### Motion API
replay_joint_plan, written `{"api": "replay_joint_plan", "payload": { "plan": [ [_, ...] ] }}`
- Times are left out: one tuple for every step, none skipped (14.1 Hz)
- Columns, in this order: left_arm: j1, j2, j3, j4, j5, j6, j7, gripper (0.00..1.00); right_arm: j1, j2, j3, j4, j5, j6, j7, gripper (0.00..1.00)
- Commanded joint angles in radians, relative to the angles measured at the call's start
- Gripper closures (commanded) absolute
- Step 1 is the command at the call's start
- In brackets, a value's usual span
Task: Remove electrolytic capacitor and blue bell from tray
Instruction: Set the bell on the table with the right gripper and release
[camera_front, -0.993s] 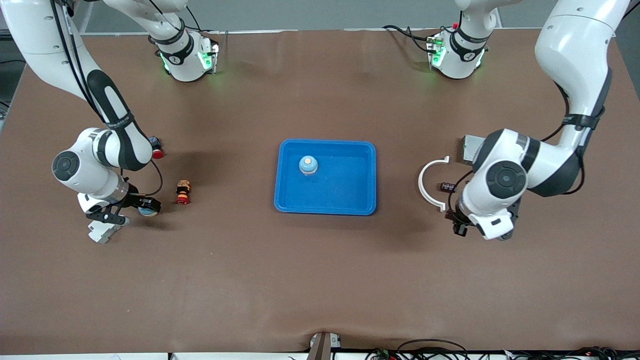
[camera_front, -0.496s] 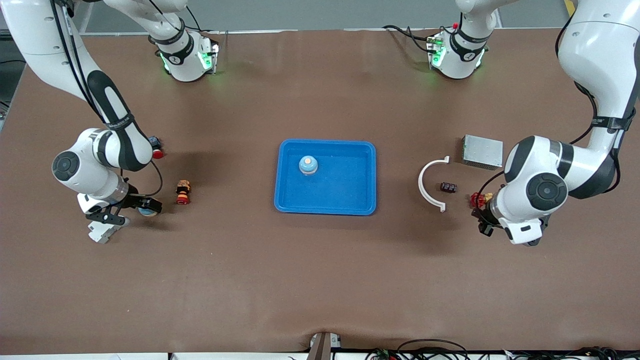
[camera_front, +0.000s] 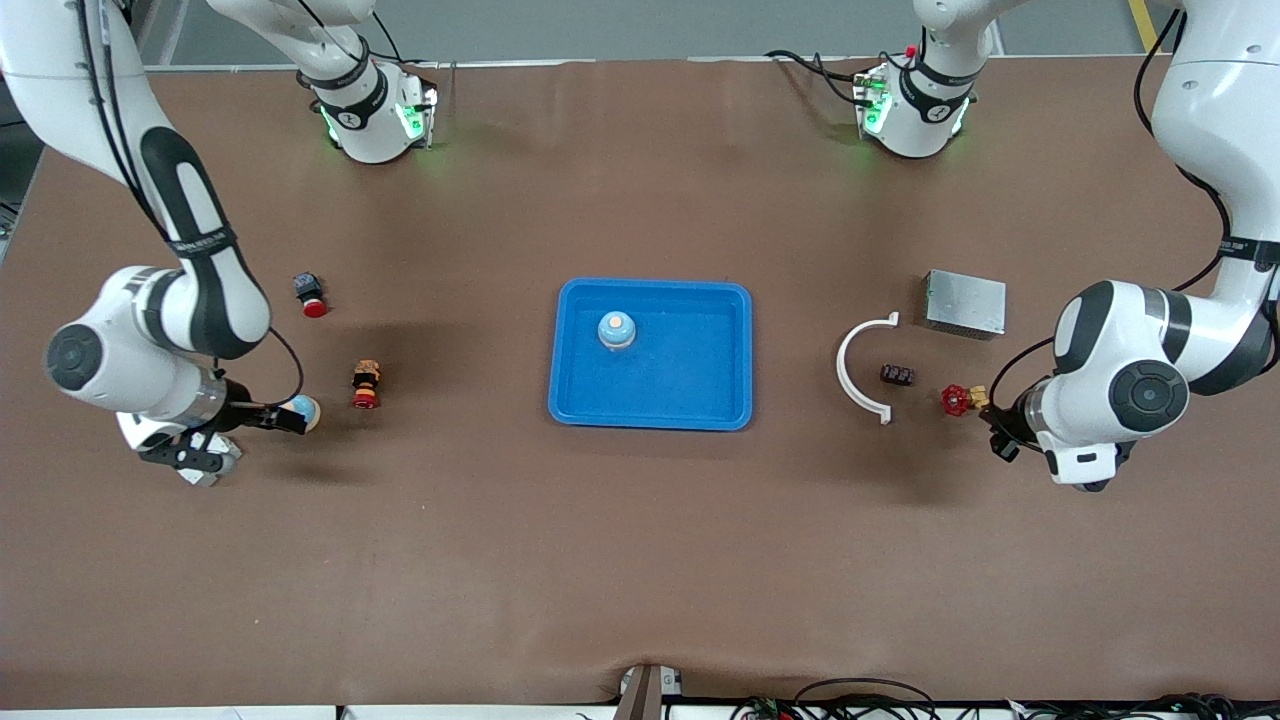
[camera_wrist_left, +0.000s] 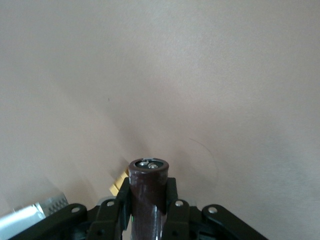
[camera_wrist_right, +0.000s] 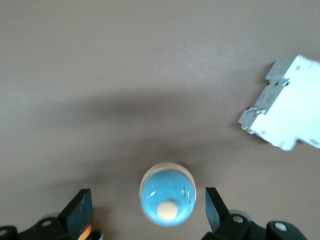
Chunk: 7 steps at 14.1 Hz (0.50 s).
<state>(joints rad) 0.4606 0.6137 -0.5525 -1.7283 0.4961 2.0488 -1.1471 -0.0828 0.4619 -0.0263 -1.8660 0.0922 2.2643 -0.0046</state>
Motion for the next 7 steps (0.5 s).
{"api": "replay_joint_plan", "payload": {
  "plan": [
    [0.023, 0.018, -0.007, -0.017, 0.044, 0.050, 0.105, 1.00, -0.003, -0.041, 0.008, 0.062, 0.004, -0.107, 0.021, 0.00],
    [0.027, 0.035, -0.006, -0.016, 0.064, 0.053, 0.156, 1.00, 0.006, -0.057, 0.009, 0.067, 0.001, -0.121, 0.059, 0.00],
    [0.038, 0.050, -0.006, -0.013, 0.084, 0.056, 0.193, 1.00, 0.035, -0.078, 0.008, 0.067, -0.002, -0.141, 0.110, 0.00],
    [0.041, 0.058, -0.006, -0.011, 0.097, 0.065, 0.216, 1.00, 0.056, -0.097, 0.009, 0.065, -0.002, -0.170, 0.170, 0.00],
    [0.039, 0.063, -0.006, -0.013, 0.105, 0.068, 0.249, 1.00, 0.086, -0.115, 0.009, 0.062, 0.000, -0.195, 0.248, 0.00],
    [0.043, 0.066, -0.006, -0.013, 0.117, 0.068, 0.291, 1.00, 0.118, -0.138, 0.011, 0.051, 0.004, -0.201, 0.317, 0.00],
    [0.044, 0.069, -0.004, -0.011, 0.128, 0.067, 0.341, 1.00, 0.153, -0.159, 0.011, 0.036, 0.009, -0.200, 0.389, 0.00]
  ]
}}
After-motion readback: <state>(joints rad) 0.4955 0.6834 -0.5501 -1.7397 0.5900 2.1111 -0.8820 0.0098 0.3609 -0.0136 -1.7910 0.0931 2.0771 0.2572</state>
